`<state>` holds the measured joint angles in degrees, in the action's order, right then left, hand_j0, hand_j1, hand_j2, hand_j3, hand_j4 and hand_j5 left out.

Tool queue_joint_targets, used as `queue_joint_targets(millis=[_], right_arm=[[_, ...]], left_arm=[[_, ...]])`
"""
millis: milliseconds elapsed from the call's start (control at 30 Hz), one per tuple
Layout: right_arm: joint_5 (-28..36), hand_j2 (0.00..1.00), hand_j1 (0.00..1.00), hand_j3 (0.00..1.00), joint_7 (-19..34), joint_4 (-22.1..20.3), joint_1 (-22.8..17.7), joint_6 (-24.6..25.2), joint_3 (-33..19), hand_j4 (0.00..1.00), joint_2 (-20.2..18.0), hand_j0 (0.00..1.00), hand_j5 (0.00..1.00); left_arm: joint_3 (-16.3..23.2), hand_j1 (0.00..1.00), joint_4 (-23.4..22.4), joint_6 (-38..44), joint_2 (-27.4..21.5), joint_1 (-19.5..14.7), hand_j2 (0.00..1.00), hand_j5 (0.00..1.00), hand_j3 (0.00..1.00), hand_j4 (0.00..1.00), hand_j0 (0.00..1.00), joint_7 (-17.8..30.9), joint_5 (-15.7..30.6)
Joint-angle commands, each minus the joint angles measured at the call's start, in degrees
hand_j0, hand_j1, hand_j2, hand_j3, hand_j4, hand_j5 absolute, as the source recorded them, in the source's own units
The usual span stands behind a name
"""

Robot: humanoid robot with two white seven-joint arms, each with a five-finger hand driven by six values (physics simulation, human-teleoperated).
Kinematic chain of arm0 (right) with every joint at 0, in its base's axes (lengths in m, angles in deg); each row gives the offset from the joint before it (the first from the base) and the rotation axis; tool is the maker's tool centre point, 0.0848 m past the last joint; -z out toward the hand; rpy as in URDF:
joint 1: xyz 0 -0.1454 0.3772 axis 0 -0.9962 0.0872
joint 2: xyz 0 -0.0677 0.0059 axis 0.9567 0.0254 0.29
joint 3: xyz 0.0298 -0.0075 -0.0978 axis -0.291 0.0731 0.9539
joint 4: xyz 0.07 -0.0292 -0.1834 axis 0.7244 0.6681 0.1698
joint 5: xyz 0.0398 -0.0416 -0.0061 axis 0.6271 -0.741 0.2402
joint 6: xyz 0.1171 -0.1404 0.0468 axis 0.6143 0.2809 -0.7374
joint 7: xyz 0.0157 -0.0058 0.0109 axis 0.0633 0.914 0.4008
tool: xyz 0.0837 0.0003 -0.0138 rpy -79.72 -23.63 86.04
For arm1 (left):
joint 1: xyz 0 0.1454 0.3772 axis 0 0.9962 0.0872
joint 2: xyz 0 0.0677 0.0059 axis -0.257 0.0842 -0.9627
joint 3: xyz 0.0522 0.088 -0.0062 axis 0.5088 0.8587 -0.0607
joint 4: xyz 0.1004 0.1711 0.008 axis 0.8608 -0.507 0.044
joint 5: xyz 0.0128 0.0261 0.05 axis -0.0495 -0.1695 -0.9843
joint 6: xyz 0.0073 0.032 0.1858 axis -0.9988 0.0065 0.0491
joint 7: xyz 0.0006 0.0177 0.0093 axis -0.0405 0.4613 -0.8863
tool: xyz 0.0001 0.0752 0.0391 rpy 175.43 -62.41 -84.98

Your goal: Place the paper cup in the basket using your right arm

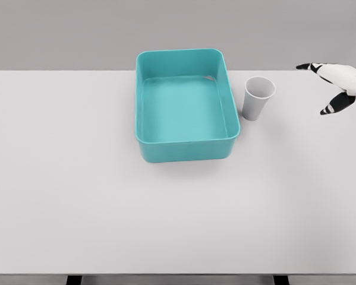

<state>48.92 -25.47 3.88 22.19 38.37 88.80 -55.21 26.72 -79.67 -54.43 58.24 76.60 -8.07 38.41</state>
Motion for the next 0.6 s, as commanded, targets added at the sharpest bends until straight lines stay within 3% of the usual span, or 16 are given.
queue_joint_targets(millis=[0,167,233,267,300,333,367,400,433,567], right_arm=[[-0.1,1.00,1.00,1.00,2.2,-0.1,0.0,-0.1,-0.1,1.00,-0.1,1.00,1.00],[0.1,1.00,1.00,1.00,2.0,-1.7,0.0,-0.5,-0.7,1.00,-0.6,1.00,1.00],[3.9,0.99,0.99,0.99,2.9,-1.7,0.0,-0.4,-2.0,0.99,-0.1,0.99,0.99],[16.5,0.99,0.99,0.99,8.8,2.5,0.0,-1.0,-3.2,0.99,0.2,0.99,0.99],[23.7,1.00,1.00,1.00,13.8,8.3,0.1,-4.8,-4.0,1.00,0.6,1.00,1.00],[30.8,1.00,1.00,1.00,13.8,19.3,0.6,-15.2,-4.2,1.00,3.6,1.00,1.00],[37.2,1.00,1.00,1.00,13.8,30.8,1.7,-24.1,-4.2,1.00,9.0,1.00,1.00],[41.3,1.00,1.00,1.00,13.8,36.3,2.3,-27.6,-4.2,1.00,11.5,1.00,1.00],[44.7,1.00,1.00,1.00,13.8,38.1,2.5,-28.3,-4.2,1.00,13.0,1.00,1.00],[45.1,1.00,1.00,1.00,13.8,38.5,2.2,-27.9,-4.2,1.00,16.8,1.00,1.00]], left_arm=[[0.0,1.00,0.0,0.0,0.0,0.0,1.00,1.00,1.00,1.00,1.00,0.0,0.0],[0.0,1.00,0.0,0.0,0.0,0.0,1.00,1.00,1.00,1.00,1.00,0.0,0.0],[0.0,1.00,0.0,0.0,0.0,0.0,1.00,1.00,1.00,1.00,1.00,0.0,0.0],[0.0,1.00,0.0,0.0,0.0,0.0,1.00,1.00,1.00,1.00,1.00,0.0,0.0],[0.0,1.00,0.0,0.0,0.0,0.0,1.00,1.00,1.00,1.00,1.00,0.0,0.0],[0.0,1.00,0.0,0.0,0.0,0.0,1.00,1.00,1.00,1.00,1.00,0.0,0.0],[0.0,1.00,0.0,0.0,0.0,0.0,1.00,1.00,1.00,1.00,1.00,0.0,0.0],[0.0,1.00,0.0,0.0,0.0,0.0,1.00,1.00,1.00,1.00,1.00,0.0,0.0],[0.0,1.00,0.0,0.0,0.0,0.0,1.00,1.00,1.00,1.00,1.00,0.0,0.0],[0.0,1.00,0.0,0.0,0.0,0.0,1.00,1.00,1.00,1.00,1.00,0.0,0.0]])
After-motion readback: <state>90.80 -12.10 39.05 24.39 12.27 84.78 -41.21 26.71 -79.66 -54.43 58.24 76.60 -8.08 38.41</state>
